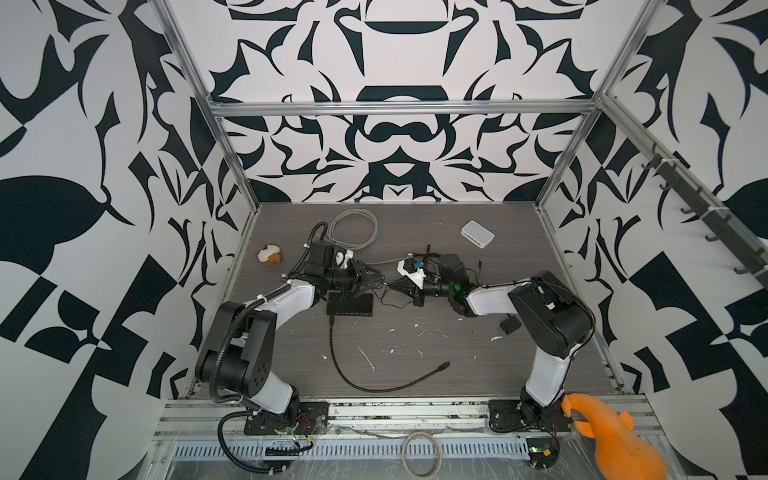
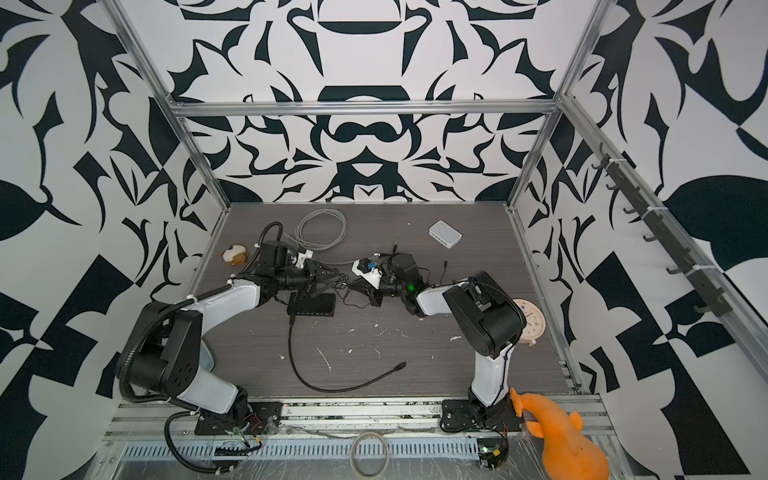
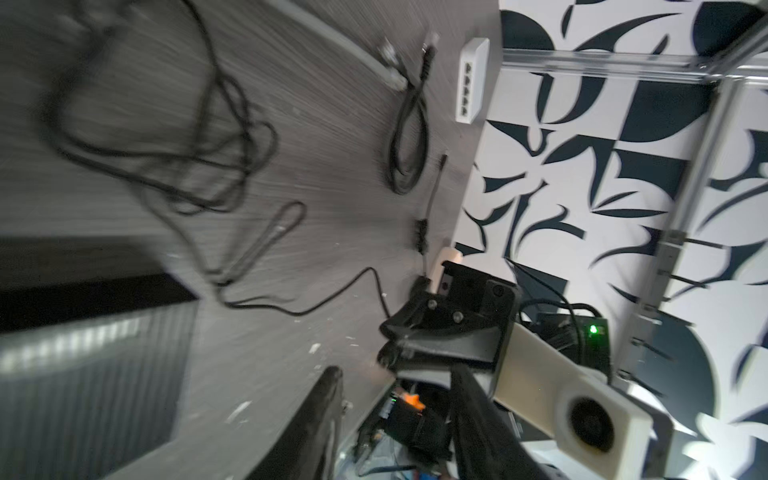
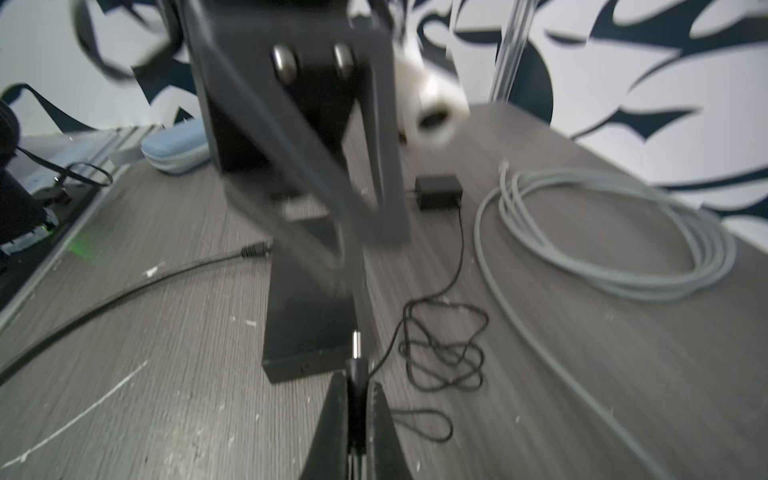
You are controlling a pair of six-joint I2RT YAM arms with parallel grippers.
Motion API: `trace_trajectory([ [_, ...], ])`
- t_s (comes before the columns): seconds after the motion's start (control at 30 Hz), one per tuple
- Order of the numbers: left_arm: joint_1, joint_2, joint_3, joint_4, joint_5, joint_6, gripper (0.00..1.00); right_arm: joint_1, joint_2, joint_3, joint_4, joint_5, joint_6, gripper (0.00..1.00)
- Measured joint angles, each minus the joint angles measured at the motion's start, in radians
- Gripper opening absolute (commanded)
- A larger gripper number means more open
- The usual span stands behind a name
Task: Insert the plug into the switch port
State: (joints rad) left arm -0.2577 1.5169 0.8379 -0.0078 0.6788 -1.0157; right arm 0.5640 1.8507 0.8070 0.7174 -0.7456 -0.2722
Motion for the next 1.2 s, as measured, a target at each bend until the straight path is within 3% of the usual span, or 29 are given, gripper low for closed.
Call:
trace_trajectory([
  [0.13, 0.103, -0.07, 0.082, -0.24, -0.2, 0.166, 0.56, 0.044, 0.0, 0.0, -0.126, 0.068, -0.031, 0.0],
  [0.33, 0.191, -0.107, 0.018, -0.358, -0.365, 0.245, 0.57, 0.116, 0.0, 0.029, -0.284, 0.124, -0.076, 0.0],
  [0.53, 0.199, -0.037, -0.052, -0.37, -0.366, 0.252, 0.58, 0.141, 0.003, 0.079, -0.329, 0.176, -0.085, 0.0],
  [0.83, 0.201, 0.032, -0.053, -0.351, -0.339, 0.287, 0.59, 0.197, 0.09, 0.127, -0.335, 0.313, 0.008, 0.0],
  [1.2, 0.215, 0.064, -0.046, -0.336, -0.296, 0.327, 0.59, 0.213, 0.13, 0.072, -0.139, 0.385, 0.161, 0.0],
])
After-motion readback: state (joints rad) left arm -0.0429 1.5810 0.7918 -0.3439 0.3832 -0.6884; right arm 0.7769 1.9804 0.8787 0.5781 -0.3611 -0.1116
